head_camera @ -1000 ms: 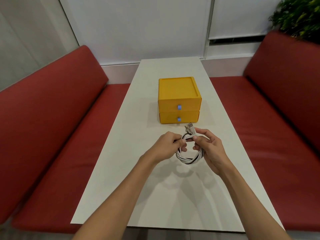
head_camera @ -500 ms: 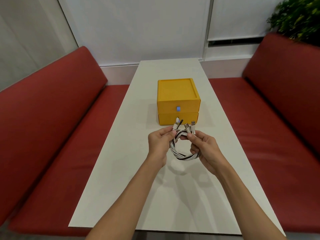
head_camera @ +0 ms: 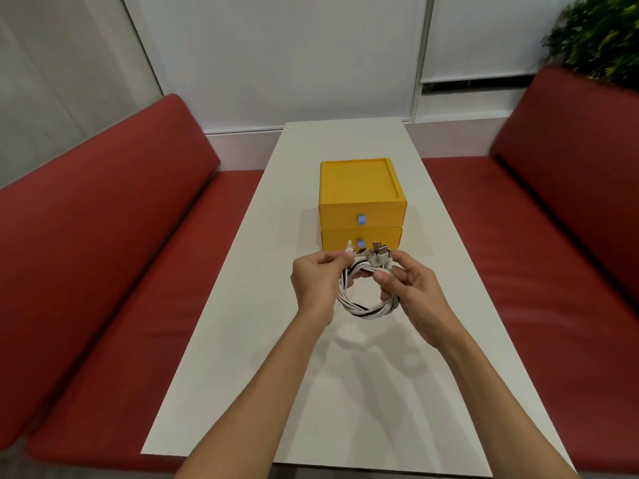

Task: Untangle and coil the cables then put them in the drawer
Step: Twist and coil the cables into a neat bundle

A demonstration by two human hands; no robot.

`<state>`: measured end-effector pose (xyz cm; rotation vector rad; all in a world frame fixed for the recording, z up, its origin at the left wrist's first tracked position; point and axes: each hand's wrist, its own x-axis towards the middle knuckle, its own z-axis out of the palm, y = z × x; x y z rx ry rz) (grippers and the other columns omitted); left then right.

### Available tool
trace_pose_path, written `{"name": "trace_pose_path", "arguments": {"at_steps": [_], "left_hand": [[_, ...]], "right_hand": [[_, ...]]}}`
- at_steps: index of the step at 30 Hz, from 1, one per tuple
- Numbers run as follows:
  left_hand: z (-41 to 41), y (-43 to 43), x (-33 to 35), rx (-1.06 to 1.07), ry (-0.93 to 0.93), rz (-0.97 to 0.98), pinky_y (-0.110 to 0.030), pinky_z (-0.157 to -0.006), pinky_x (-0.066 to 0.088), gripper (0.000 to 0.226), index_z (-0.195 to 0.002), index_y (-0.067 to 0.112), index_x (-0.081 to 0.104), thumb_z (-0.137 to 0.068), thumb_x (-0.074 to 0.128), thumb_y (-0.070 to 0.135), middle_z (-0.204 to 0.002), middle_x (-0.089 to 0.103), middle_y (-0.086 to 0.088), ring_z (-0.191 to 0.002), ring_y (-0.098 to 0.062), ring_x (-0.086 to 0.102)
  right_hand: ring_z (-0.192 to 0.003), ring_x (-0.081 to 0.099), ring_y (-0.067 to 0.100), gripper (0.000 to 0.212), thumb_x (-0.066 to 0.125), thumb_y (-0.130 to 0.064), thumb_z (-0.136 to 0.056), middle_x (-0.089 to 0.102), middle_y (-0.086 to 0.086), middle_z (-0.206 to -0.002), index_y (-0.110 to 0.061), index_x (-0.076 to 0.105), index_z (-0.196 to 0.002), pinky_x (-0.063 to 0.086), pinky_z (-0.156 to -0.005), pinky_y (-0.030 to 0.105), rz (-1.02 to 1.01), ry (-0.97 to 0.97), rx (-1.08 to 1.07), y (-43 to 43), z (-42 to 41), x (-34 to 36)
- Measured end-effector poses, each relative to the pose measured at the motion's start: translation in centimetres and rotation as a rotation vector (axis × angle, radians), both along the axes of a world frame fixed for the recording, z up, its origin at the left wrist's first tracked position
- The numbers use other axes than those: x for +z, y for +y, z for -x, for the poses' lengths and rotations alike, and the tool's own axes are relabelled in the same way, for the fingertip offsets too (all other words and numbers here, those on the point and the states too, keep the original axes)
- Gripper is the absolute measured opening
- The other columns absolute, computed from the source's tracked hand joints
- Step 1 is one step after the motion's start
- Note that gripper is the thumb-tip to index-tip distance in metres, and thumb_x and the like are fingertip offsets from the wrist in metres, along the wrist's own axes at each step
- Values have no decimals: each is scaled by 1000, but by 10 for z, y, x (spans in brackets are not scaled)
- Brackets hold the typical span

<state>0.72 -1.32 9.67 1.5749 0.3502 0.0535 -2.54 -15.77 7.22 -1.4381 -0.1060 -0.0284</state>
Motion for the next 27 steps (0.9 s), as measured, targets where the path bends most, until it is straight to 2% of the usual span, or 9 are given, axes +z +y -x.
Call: {"name": "trace_pose_path", "arguments": {"at_steps": [4, 6, 9, 11, 13, 17, 22, 24, 27], "left_hand": [[2, 3, 2, -89, 55, 199, -40, -82, 58, 14, -89, 4, 71, -78, 78, 10, -81, 75, -10, -71, -18, 70], [1, 2, 0, -73, 11, 71, -34, -80, 58, 14, -87, 9, 72, -76, 80, 14, -78, 75, -5, -73, -17, 71], [3, 2, -2, -89, -132, -333, -18, -65, 51, 6, -84, 13, 75, -82, 75, 19, -74, 73, 0, -71, -14, 69], [4, 3, -2, -204, -235, -497, -24, -63, 50, 13, -84, 11, 77, -89, 66, 16, -70, 73, -4, -67, -18, 68], [6, 6, -2, -341, -264, -546, -28, -67, 52, 21, -88, 12, 77, -94, 57, 15, -71, 73, -4, -70, -17, 69], [11, 12, -2, -551, -214, -552, -18, -64, 45, 33, -102, 25, 75, -94, 45, 14, -77, 71, -2, -70, -7, 63], [11, 8, -9, -639, -204, -699, -21, -52, 30, 9, -85, 13, 66, -90, 61, 18, -58, 42, 6, -54, -10, 37], [8, 9, -10, -633, -195, -705, -21, -49, 28, 17, -75, 18, 58, -91, 58, 13, -57, 42, 5, -53, -10, 36], [4, 13, -4, -704, -178, -747, -21, -50, 31, 14, -80, 16, 62, -92, 57, 12, -62, 49, 3, -57, -12, 41]], "right_hand": [[-70, 48, 19, 35, 70, -24, -77, 72, 6, -97, -24, 65, -112, 41, -75, 33, -100, 54, 34, -7, 0, -6], [-78, 55, 21, 33, 69, -20, -79, 73, 7, -101, -23, 65, -112, 43, -78, 33, -90, 52, 41, -8, 0, -8], [-88, 62, 20, 32, 67, -13, -84, 74, 10, -100, -19, 62, -116, 46, -78, 29, 12, -1, 37, -4, -2, -6], [-80, 60, 14, 30, 67, -13, -86, 75, 10, -96, -18, 62, -115, 47, -75, 24, 47, -17, 8, -2, -4, -3], [-71, 60, 5, 31, 67, -11, -86, 75, 7, -91, -17, 61, -115, 46, -70, 17, 60, -15, -30, -3, -6, 1], [-66, 58, 2, 31, 67, -11, -87, 75, 5, -87, -17, 62, -117, 43, -64, 13, 82, -17, -80, -6, -8, 0], [-83, 68, 16, 30, 70, -15, -85, 74, 13, -89, -19, 64, -115, 53, -85, 25, 143, -27, -89, -5, -8, -5], [-82, 67, 26, 32, 70, -15, -85, 72, 18, -88, -18, 64, -116, 54, -80, 27, 162, -40, -85, -4, -8, -6], [-84, 71, 22, 28, 68, -12, -86, 76, 7, -87, -18, 64, -113, 51, -76, 24, 193, -58, -100, -5, -8, -5]]}}
